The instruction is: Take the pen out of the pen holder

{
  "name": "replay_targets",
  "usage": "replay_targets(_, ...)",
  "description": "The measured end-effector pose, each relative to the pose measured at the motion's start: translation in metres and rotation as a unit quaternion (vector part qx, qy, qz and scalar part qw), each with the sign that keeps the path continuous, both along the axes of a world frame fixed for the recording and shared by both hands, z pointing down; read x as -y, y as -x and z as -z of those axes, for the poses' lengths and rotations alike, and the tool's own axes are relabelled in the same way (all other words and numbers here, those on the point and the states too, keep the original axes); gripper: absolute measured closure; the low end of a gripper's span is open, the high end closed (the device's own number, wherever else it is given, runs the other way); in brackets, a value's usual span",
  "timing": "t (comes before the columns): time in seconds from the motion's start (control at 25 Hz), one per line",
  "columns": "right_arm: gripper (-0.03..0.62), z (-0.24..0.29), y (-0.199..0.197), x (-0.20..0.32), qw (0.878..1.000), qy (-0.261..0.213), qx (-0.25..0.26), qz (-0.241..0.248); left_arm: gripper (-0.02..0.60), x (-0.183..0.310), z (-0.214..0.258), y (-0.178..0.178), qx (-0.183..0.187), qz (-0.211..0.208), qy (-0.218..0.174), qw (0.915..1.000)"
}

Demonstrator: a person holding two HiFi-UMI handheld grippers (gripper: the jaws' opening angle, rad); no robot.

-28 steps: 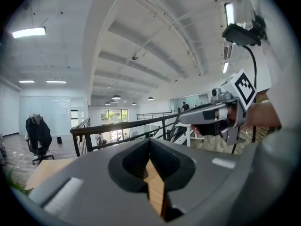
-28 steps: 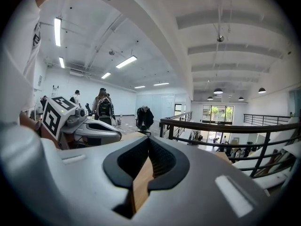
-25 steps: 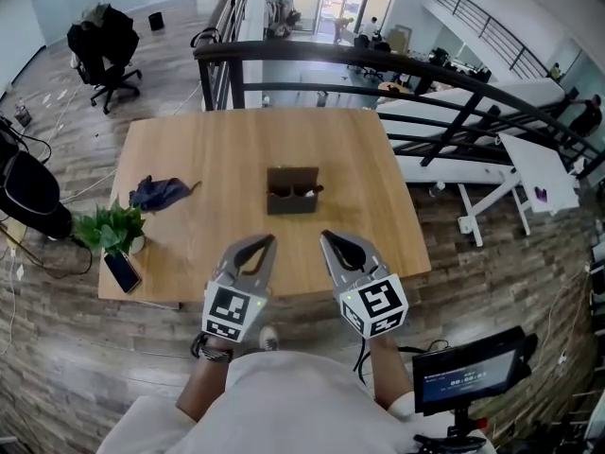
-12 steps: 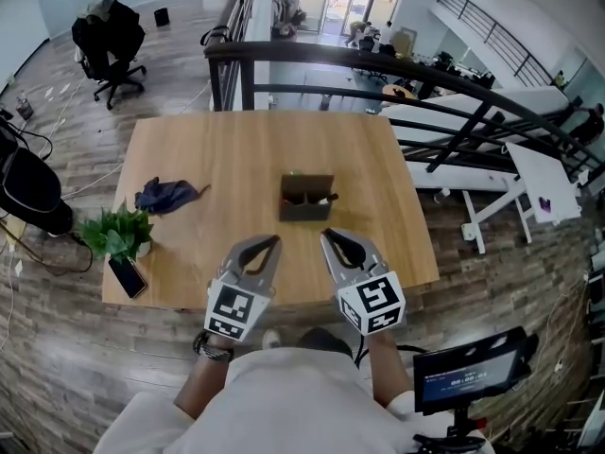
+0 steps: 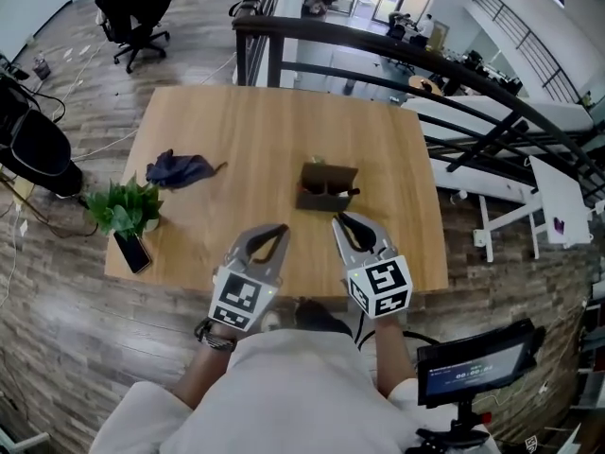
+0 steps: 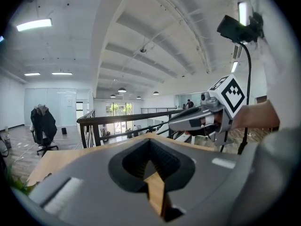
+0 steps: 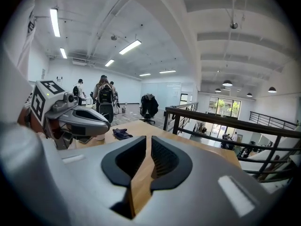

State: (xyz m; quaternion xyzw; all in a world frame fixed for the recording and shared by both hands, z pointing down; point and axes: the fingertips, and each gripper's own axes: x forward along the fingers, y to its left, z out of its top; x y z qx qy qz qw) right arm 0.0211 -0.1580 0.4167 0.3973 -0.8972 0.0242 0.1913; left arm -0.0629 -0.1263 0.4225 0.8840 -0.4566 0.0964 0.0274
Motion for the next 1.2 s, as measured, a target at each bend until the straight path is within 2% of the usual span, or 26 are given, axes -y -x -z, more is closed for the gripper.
replay_targets(0.52,0.543,-0.041,0.03,0.046,0.995,0.034,-0.045,0.083,0.581,0.011,-0.02,0.002,0.017,0.037,0.045,0.9982)
replay_targets(0.8,0.54,-0.064,0.04,0.058,0.988,0.047,-0.087,0.117,0.581,0.017,-0.035,0.005,0.021,0.059,0.071,0.9955)
replay_targets(1.0,0.537,-0.078,0.045,0.066,0.984,0.064,-0.098,0.133,0.581,0.022,-0.042,0.011,0.022,0.075,0.086,0.9932)
replay_targets(1.2,0.533,-0.098,0.045,0.072,0.976,0.067,-0.143,0.152,0.581,0.022,-0.05,0.018,0.026,0.095,0.1,0.9901)
